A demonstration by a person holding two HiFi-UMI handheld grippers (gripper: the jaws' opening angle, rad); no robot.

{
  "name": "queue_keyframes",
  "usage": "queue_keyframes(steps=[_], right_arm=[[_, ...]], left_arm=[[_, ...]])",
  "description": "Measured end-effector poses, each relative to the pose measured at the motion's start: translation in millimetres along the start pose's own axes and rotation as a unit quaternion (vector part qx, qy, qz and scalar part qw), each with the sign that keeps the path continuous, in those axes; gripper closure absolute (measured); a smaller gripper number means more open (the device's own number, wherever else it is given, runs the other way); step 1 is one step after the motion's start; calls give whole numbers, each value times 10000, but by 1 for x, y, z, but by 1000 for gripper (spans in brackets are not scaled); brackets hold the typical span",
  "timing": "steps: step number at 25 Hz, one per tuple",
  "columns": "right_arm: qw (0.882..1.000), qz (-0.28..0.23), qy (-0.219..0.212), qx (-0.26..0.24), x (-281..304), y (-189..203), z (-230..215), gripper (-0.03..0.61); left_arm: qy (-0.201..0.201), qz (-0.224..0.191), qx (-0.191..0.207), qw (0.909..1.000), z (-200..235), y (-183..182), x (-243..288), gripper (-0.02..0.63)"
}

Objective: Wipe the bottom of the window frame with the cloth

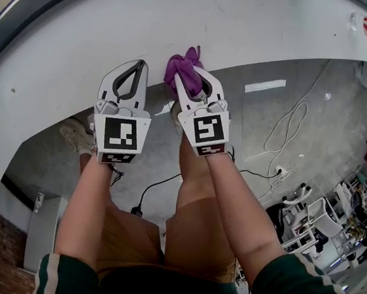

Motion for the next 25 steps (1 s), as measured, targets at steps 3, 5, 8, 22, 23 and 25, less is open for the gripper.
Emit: queue_keyframes(steps=[3, 5, 8, 22, 23, 25], right_arm=[[9999, 56, -78, -57, 2, -3, 6, 480], [9999, 103, -94, -86, 2, -4, 10, 480], [9998, 124, -93, -122, 4, -6, 17, 480], [9991, 254, 163, -295, 20, -9, 54, 480], [9990, 295, 182, -299, 21, -8, 55, 480], [9986, 343, 220, -325, 23, -9, 58, 480]], left_arm=[[-57, -24, -10, 10000, 5, -1, -5, 606], [-76, -36, -34, 10000, 6, 0, -11, 606], [-124, -76, -77, 9999, 12, 0, -19, 606], [-425, -78, -379, 9983, 51, 48, -62, 606], [-446, -91, -421, 9981, 54, 49, -65, 606], [-474, -114, -479, 9977, 59, 53, -69, 606]])
Point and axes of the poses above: the fingertips, and each gripper's own axes: x forward along the fingers, z to its left, y out of its underside, the point moved 2 cm from there along -x, backward along the fingers, and after that the axes turned 4 degrees about -y, right-handed, at the moved point
